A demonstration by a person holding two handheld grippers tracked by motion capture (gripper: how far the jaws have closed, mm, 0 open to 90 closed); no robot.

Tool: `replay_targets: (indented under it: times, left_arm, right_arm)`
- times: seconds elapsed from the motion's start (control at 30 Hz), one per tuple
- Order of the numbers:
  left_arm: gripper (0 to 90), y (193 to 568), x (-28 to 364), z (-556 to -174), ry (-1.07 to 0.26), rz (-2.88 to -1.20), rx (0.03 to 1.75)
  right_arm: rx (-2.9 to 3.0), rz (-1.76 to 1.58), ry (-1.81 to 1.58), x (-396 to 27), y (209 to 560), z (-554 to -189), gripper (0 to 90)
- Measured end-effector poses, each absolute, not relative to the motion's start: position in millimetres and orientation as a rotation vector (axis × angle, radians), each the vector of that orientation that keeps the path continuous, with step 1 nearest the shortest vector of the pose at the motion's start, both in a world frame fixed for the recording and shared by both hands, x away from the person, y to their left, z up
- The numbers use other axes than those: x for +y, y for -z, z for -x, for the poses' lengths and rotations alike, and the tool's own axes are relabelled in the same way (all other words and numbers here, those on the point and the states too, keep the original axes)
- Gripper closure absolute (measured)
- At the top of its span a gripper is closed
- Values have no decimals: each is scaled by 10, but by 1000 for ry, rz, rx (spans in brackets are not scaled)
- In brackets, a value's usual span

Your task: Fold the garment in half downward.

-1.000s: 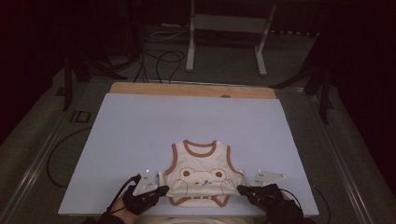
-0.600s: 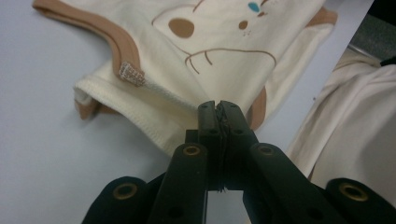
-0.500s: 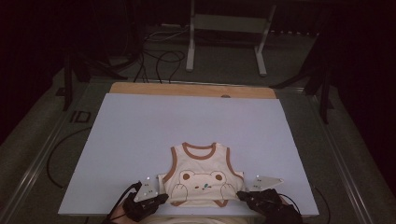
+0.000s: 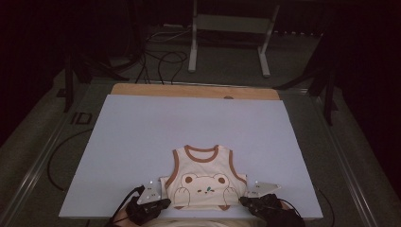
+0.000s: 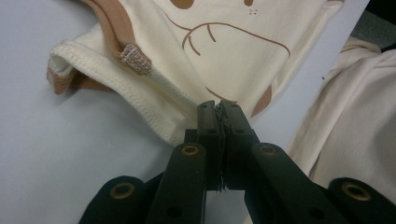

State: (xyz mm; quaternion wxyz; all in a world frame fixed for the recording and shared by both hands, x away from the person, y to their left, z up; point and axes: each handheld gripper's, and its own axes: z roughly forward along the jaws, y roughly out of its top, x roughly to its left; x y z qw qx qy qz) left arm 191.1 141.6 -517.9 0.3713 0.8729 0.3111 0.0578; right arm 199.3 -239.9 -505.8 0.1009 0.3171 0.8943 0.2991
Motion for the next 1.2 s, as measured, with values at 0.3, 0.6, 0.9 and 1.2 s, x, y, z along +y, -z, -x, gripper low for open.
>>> replay_targets:
  times: [0.3, 0.6, 0.9, 1.2]
  left_arm:
    - [828, 5180, 1427, -1928, -123, -2235, 787]
    - [441, 5024, 1423, -1919, -176, -2197, 753]
    - [220, 4889, 1425, -1985, -197, -2243, 720]
    - [4, 4778, 1378, -2063, -175, -2281, 634]
  right_arm:
    - [2652, -967, -940, -2429, 5069, -2014, 683]
    - [2661, -994, -1063, -2451, 4998, -2039, 300]
    - [2619, -954, -1137, -2465, 4856, -2072, 156]
    - [2547, -915, -1171, -2470, 4630, -2204, 131]
